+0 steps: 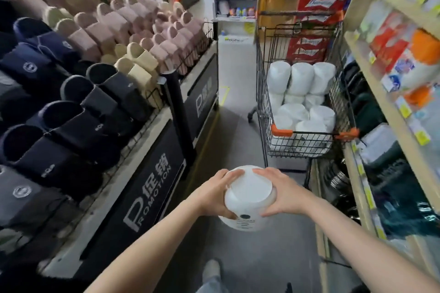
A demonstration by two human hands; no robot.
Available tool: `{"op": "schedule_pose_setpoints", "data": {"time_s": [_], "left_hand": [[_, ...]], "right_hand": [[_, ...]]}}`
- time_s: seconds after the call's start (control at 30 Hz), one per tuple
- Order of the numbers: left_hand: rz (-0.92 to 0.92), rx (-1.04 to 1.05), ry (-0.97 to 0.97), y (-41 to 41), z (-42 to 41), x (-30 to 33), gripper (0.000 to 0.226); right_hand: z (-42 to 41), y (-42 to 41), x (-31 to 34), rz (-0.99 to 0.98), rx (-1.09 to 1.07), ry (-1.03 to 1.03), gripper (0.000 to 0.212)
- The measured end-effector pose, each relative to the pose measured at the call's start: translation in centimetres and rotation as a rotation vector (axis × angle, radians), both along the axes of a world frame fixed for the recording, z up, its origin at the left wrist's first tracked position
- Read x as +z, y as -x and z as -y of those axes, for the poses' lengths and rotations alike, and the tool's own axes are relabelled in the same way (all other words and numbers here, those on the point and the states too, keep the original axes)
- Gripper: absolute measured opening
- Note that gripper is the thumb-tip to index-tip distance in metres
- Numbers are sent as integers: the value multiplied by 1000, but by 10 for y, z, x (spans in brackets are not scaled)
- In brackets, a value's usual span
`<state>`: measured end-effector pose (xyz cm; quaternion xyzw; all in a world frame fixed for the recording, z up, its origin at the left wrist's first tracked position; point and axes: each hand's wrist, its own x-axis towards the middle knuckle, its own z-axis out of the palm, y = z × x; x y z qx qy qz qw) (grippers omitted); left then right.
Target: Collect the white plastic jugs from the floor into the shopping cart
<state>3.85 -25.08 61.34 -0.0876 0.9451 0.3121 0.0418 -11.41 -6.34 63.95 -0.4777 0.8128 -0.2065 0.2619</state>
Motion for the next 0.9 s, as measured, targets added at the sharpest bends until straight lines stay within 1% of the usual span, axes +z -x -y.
{"op": "schedule_pose_setpoints", "data": {"time_s": [0.1,0.23,0.43,0.57,0.73,0.83,0.9], "left_hand": [[15,-81,27,60,47,12,113],[3,-190,66,140,100,27,114],[-23,-285,86,258,143,49,114],[-74,-338,100,347,157,62,113],[-95,-398,110,454,164,79,114],[-83,-431,98,508,164,75,115],[-74,-476,98,543,164,73,117]], "right_hand": [[37,40,6,24,-97,21,108],[76,98,18,-13,-198,30,107],[108,194,36,-48,-307,53,108],[117,272,43,-60,-362,78,109],[120,369,52,-48,-409,133,108],[118,415,48,-64,-410,134,110],[116,440,44,-60,-452,141,108]]}}
